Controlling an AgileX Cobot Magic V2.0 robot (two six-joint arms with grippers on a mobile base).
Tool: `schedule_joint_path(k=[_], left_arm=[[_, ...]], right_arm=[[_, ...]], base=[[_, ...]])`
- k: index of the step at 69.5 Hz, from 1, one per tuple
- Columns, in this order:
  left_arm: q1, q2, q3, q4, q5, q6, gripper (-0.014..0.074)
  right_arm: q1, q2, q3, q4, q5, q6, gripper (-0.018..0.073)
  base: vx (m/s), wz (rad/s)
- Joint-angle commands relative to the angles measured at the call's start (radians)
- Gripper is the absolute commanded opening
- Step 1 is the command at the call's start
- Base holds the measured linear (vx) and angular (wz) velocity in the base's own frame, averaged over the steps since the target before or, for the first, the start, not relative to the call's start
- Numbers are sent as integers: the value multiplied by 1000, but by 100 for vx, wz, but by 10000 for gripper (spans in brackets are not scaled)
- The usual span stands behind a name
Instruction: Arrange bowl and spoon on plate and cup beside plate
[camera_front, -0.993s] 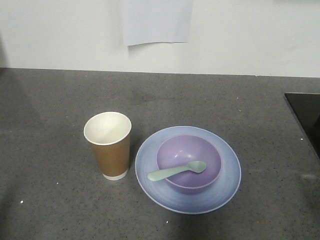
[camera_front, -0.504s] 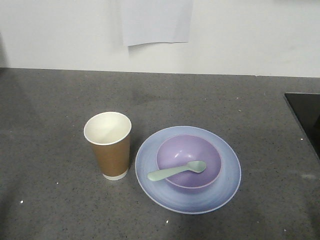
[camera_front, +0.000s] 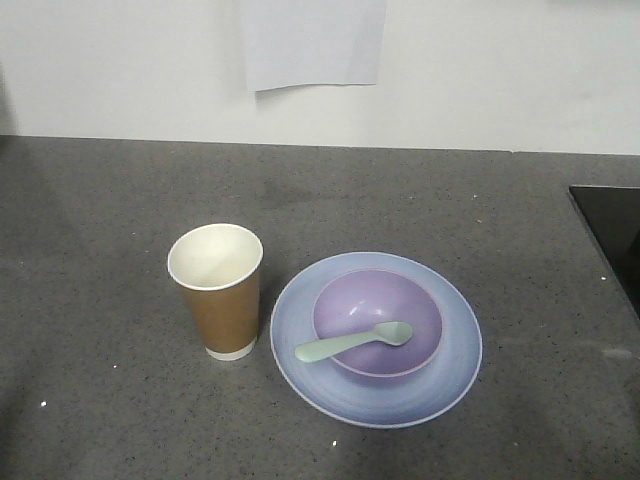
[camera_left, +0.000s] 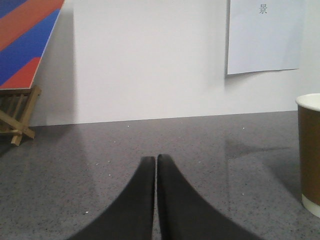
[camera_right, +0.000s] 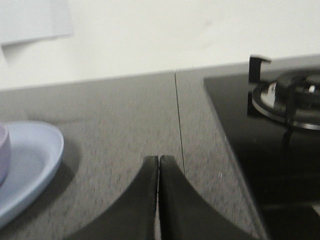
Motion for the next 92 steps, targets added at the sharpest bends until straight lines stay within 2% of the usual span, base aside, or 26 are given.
schedule_joint_path(k=[1, 21, 92], left_arm=[[4, -14, -8, -8, -71, -7, -6], [4, -14, -8, -8, -71, -7, -6], [4, -14, -8, -8, -71, -7, -6]], right_arm=[[-5, -11, 5, -81, -119, 77, -11], [-5, -11, 5, -22, -125, 48, -11], [-5, -11, 5, -28, -117, 42, -11]], base=[[0, 0], [0, 0], [0, 0]])
